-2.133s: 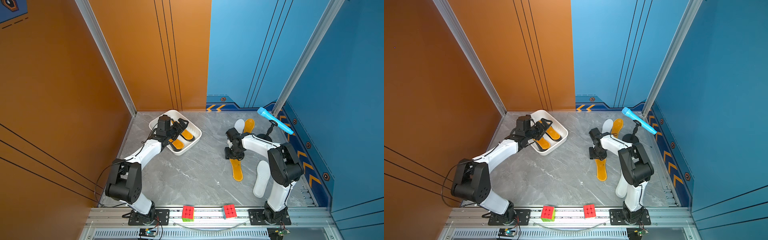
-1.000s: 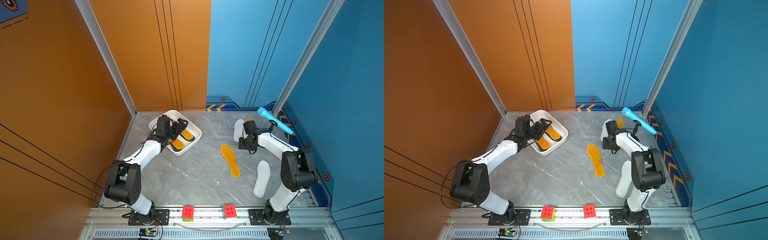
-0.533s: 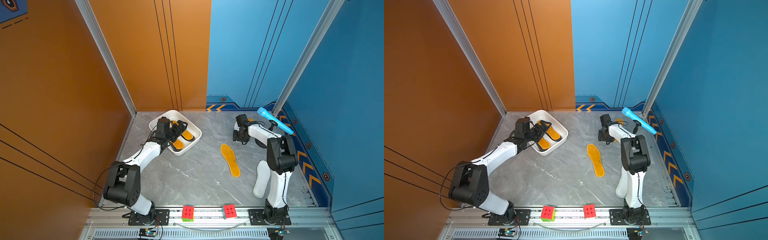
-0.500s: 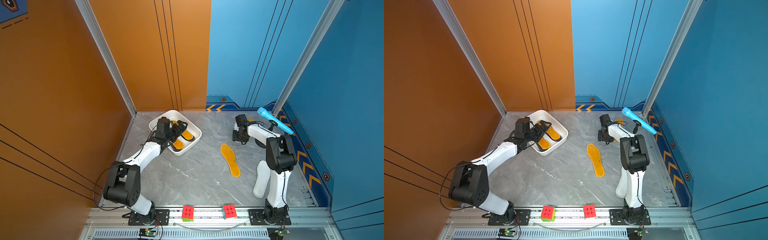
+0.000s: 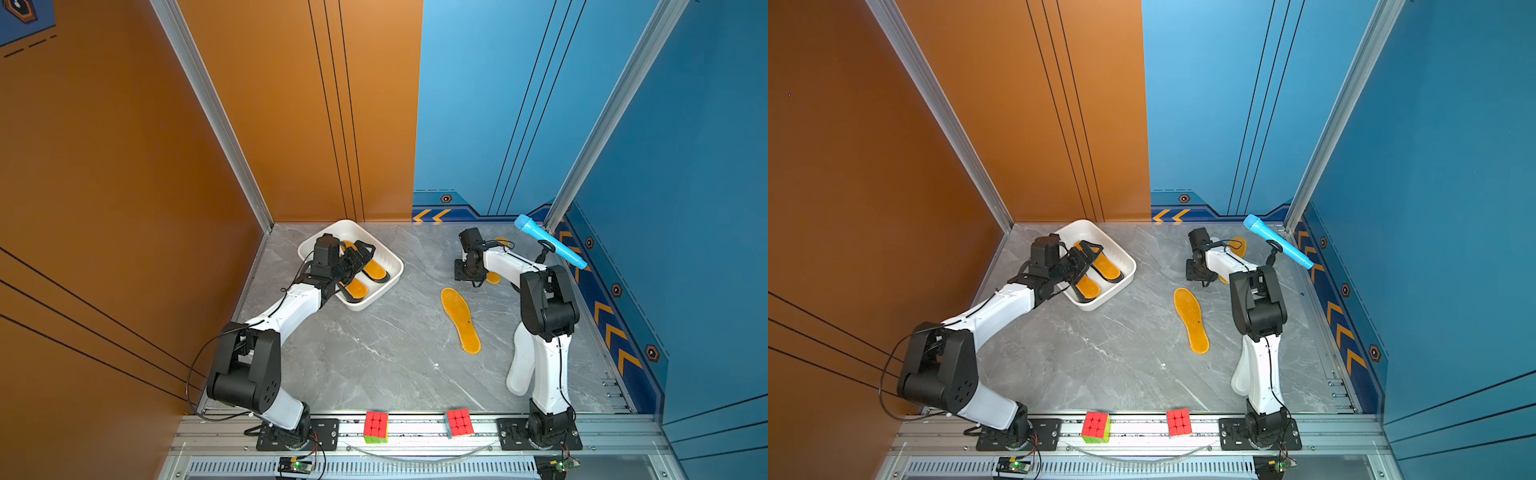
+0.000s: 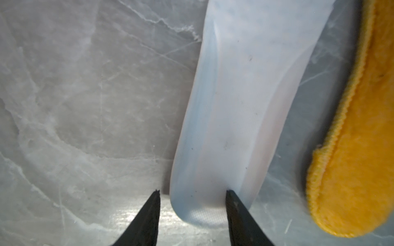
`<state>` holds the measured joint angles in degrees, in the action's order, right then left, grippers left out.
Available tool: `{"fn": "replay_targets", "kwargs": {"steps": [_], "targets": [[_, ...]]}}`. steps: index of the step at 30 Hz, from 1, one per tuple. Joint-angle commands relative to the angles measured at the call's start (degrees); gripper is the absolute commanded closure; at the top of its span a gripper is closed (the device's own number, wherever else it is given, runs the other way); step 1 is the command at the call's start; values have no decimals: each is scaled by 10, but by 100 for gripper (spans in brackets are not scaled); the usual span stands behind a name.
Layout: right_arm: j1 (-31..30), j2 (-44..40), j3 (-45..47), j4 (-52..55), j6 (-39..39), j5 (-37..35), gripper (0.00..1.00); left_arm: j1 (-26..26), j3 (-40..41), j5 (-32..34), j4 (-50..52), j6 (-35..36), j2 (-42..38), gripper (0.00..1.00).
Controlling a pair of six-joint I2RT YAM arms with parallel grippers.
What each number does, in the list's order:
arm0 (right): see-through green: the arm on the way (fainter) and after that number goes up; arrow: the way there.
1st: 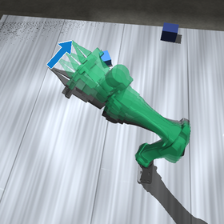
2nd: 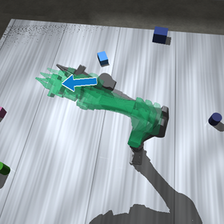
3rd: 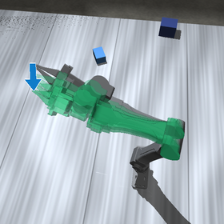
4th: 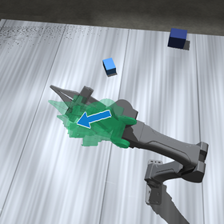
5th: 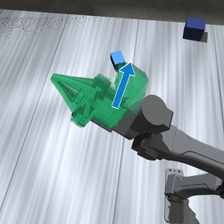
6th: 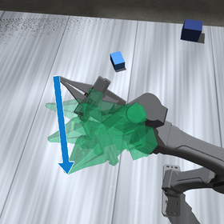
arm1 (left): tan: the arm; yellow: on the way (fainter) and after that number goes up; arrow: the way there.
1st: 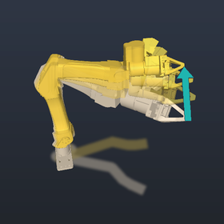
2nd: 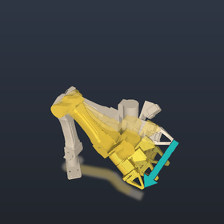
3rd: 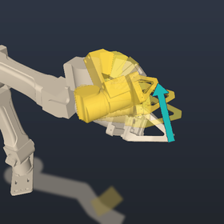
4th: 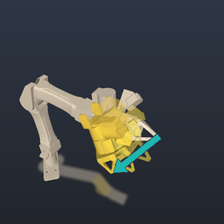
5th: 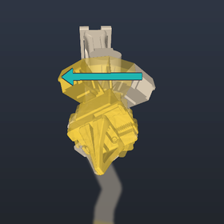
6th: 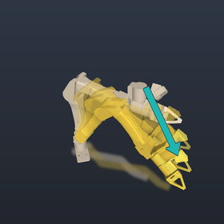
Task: Put the insoles into the storage box
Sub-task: Move the insole to the center of the board, then pick up the insole from the center of the board.
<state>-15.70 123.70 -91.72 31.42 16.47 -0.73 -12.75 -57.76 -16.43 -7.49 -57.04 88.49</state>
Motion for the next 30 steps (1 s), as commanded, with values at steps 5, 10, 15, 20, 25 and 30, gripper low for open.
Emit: {"fn": "replay_targets", "kwargs": {"steps": [5,10,15,20,25,30], "targets": [[-48,-65,84,22,-51,71,52,1,9,14,-2,0,-14,2],[-36,-130,124,-32,-19,55,53,-1,8,18,-2,3,-17,2],[-17,-143,122,-65,12,47,53,-1,13,15,-2,0,-18,2],[-6,-98,82,-39,21,27,54,1,16,15,-2,0,-21,2],[-3,-57,57,-28,30,28,56,3,19,14,-2,1,-21,2],[-5,-34,53,-30,37,20,57,4,19,13,-2,1,-21,2]]}}
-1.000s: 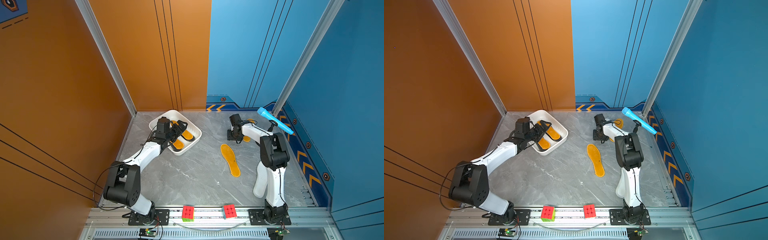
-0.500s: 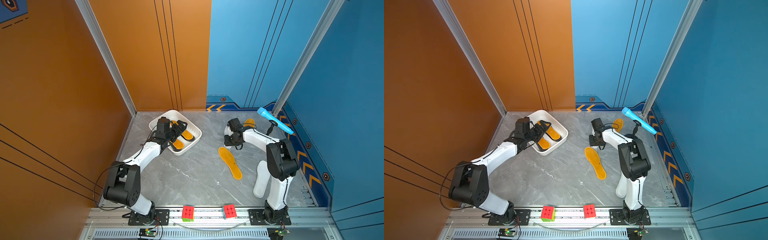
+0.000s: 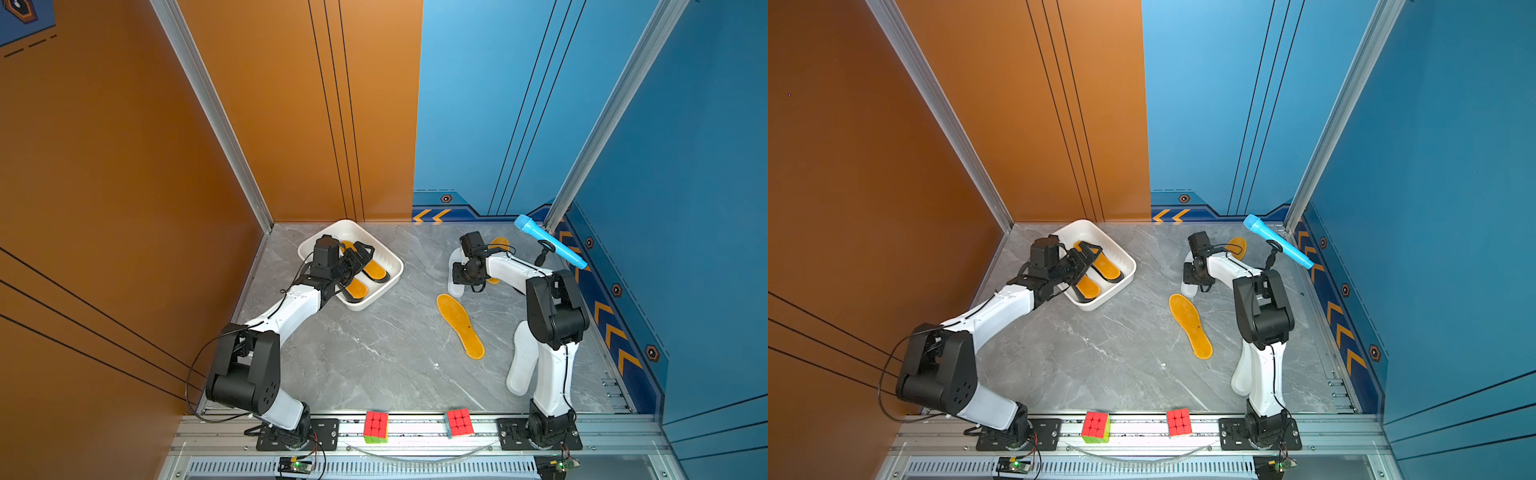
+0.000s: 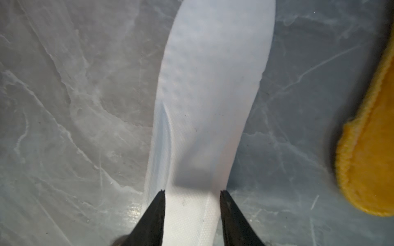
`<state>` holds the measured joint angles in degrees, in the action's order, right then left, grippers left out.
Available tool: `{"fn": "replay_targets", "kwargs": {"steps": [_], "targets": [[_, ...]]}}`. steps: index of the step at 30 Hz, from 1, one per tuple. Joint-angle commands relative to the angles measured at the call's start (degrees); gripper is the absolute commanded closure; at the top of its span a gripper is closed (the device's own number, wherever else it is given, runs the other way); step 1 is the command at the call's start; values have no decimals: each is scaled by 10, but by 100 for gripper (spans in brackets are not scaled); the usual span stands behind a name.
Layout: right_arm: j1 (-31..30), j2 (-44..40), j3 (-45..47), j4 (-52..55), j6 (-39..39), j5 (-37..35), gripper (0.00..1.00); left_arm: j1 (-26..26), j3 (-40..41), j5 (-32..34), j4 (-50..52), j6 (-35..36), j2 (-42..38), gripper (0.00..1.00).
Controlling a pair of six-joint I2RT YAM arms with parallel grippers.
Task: Put the insoles into the storage box
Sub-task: Pick up the insole from the center of the board.
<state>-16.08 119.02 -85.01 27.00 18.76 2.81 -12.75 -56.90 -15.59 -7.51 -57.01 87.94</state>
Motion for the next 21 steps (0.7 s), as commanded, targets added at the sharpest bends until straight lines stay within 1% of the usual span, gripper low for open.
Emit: {"fn": "replay_targets", "kwargs": {"steps": [1,9,11,18,21], "targets": [[-1,12,-13,14,15,-19,57,5,11,4,-2,1,-15,2],[3,-7,5,1,10,-28,57,4,9,2,-2,1,-11,2],[6,-19,7,0,10,-32,57,4,9,1,-2,0,-11,3],[17,-19,10,1,9,-33,52,5,9,0,-2,1,-11,2],[20,-15,10,0,11,-29,51,4,9,0,-2,1,-10,2]]}}
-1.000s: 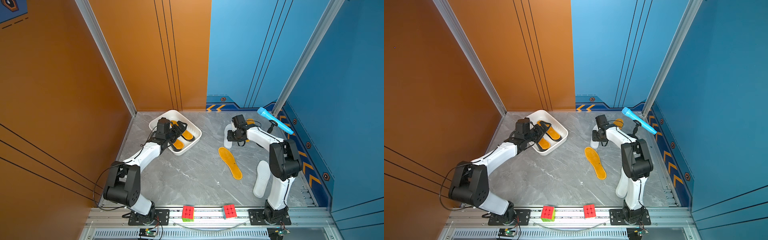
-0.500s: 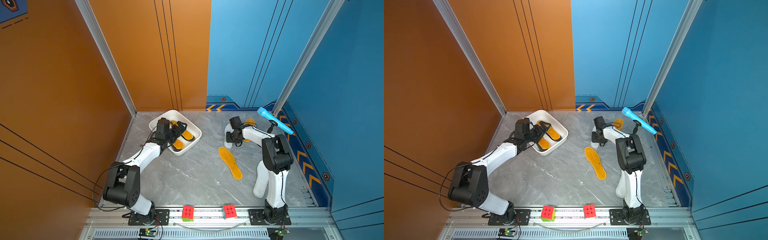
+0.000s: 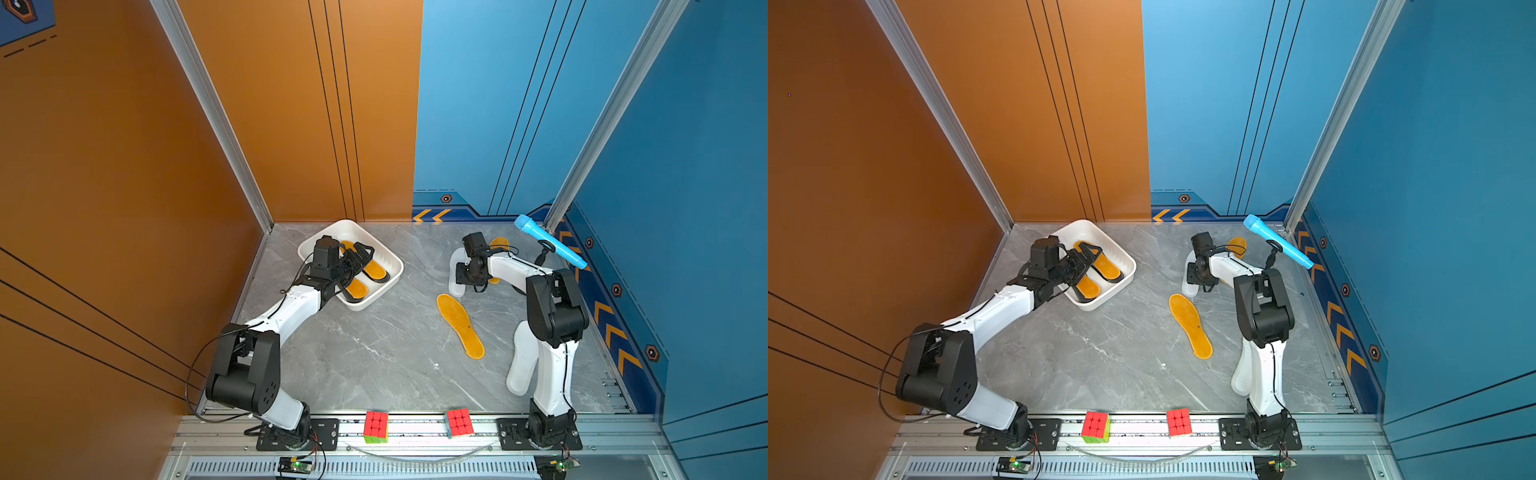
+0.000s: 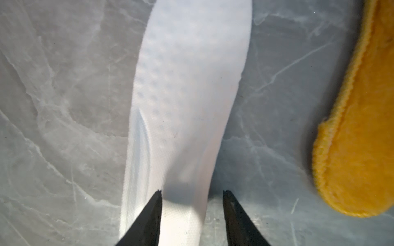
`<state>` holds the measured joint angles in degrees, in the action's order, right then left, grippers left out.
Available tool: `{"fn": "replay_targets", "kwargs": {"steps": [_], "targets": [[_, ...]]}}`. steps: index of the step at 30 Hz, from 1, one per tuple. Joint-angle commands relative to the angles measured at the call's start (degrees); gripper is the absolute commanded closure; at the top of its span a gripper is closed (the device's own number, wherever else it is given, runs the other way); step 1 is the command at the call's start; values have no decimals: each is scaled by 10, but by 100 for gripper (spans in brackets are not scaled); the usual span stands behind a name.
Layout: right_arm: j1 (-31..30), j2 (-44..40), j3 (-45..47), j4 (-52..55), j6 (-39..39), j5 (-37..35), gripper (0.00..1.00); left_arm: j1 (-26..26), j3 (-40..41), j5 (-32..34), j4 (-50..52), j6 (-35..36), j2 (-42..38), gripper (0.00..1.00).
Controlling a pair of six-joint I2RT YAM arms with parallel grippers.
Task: Put the insoles into the storage box
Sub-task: Pick up the insole from the center of the board.
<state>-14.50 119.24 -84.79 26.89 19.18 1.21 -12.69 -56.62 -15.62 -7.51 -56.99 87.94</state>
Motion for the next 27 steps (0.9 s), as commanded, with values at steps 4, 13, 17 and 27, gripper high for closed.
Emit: {"fn": "replay_targets", "kwargs": {"steps": [4,13,17,27], "targets": [[4,-8,8,-1,11,0,51,3,5,-1,-2,0,-8,2],[-8,18,12,-17,28,27,62,4,5,-1,-1,2,-10,2],[-6,22,20,-22,32,28,74,2,3,2,8,11,-11,2],[13,15,58,-83,38,73,100,-1,-2,10,27,19,-14,2]]}}
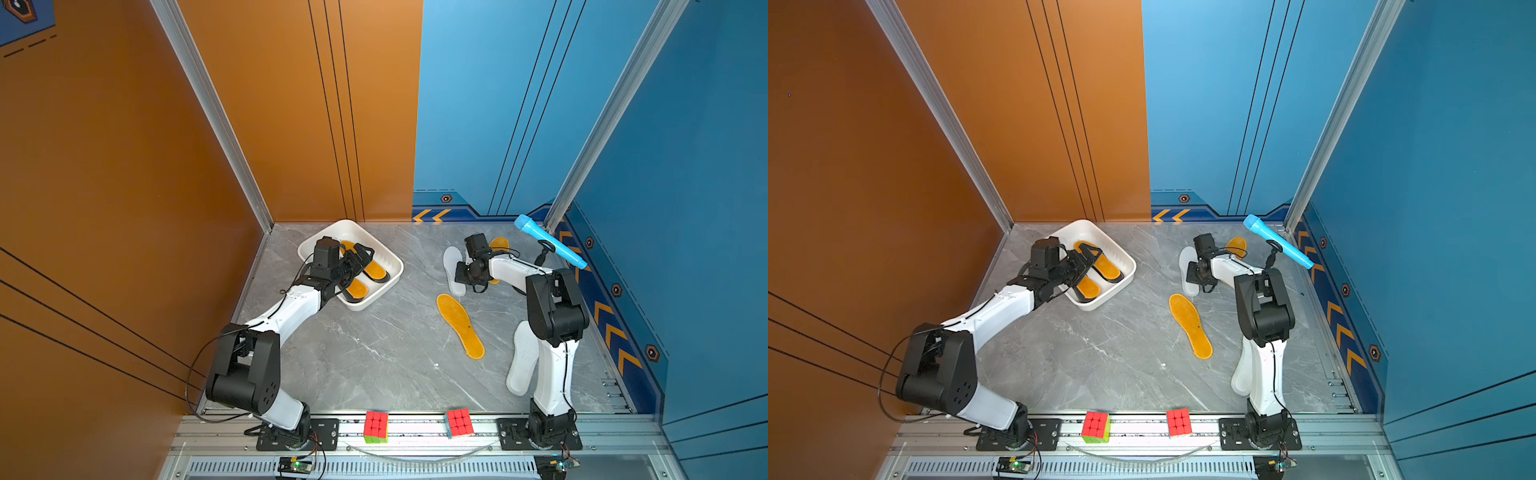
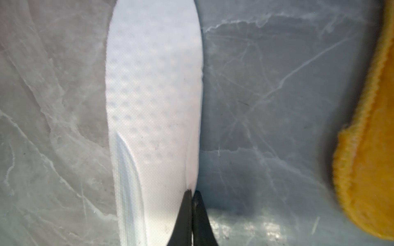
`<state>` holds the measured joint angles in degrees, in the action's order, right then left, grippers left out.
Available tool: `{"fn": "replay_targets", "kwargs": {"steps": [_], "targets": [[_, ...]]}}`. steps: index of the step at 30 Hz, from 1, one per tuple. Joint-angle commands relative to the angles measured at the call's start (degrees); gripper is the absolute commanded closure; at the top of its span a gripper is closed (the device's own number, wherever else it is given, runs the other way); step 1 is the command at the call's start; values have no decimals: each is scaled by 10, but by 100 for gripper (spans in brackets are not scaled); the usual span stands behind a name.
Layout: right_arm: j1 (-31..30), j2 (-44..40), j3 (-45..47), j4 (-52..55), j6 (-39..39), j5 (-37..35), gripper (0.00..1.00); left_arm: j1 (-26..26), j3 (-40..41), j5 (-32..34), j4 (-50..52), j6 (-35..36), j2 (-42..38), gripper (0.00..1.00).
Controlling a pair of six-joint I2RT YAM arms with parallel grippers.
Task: Put the insoles into the storage box
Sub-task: Pick up the insole from the center of the board.
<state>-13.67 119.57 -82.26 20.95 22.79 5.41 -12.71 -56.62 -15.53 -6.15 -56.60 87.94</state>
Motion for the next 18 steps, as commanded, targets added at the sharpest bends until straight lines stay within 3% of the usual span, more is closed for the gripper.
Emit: {"fn": "replay_targets", "kwargs": {"steps": [1,9,18], "targets": [[5,4,39,-36,-3,38,100,-2,0,9,15,15,-14,2],[5,-86,69,-93,-51,87,100,-13,-1,18,14,30,-12,1],[-33,-184,71,-107,-62,134,100,-76,-60,24,-1,70,38,4]]}}
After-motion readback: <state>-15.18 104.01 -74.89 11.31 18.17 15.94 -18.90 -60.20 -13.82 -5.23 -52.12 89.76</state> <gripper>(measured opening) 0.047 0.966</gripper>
